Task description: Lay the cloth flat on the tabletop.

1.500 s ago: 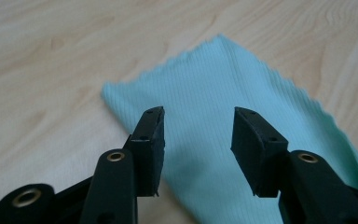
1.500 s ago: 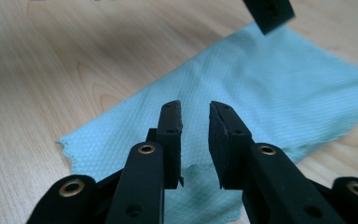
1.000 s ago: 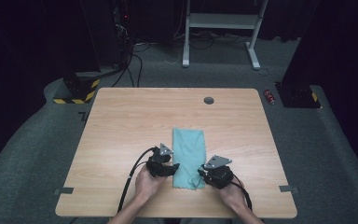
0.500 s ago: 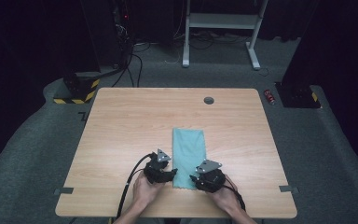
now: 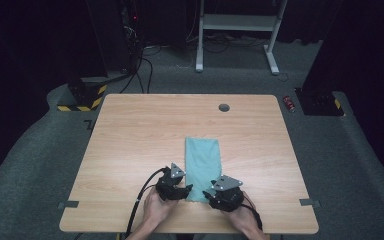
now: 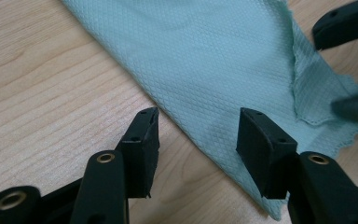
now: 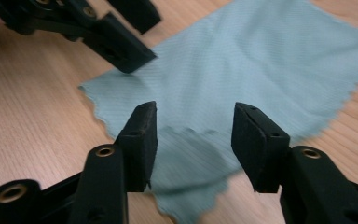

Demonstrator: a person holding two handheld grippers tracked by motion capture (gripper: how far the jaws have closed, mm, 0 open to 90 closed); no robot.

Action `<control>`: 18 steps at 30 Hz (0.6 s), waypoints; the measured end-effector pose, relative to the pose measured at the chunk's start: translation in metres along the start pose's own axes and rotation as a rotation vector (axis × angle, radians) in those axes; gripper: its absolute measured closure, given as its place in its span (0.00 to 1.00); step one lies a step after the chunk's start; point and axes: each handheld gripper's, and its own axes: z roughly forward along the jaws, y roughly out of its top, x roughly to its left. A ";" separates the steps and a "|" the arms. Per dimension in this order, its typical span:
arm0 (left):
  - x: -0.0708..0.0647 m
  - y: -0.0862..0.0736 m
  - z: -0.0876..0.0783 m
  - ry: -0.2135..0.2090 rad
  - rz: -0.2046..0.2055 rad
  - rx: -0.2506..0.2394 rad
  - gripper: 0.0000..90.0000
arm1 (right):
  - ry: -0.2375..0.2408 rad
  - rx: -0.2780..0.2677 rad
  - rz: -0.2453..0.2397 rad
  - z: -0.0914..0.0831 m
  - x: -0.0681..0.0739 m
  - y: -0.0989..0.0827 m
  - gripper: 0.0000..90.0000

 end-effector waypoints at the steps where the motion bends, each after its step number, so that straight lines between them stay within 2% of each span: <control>1: 0.001 -0.001 0.001 0.003 -0.001 0.005 0.54 | 0.004 0.004 -0.006 0.002 0.001 0.000 0.53; 4: 0.002 -0.003 0.001 0.008 -0.010 0.007 0.54 | -0.008 0.036 -0.026 0.009 0.002 -0.003 0.51; 8: 0.003 -0.004 0.000 0.017 -0.008 0.005 0.54 | -0.035 0.042 -0.016 -0.001 -0.005 -0.013 0.51; 13: 0.003 -0.006 -0.001 0.017 -0.001 0.006 0.54 | -0.053 0.043 0.020 -0.017 -0.017 -0.027 0.51; 18: 0.002 -0.008 -0.004 0.000 -0.010 0.001 0.54 | -0.051 0.020 0.034 -0.025 -0.019 -0.030 0.52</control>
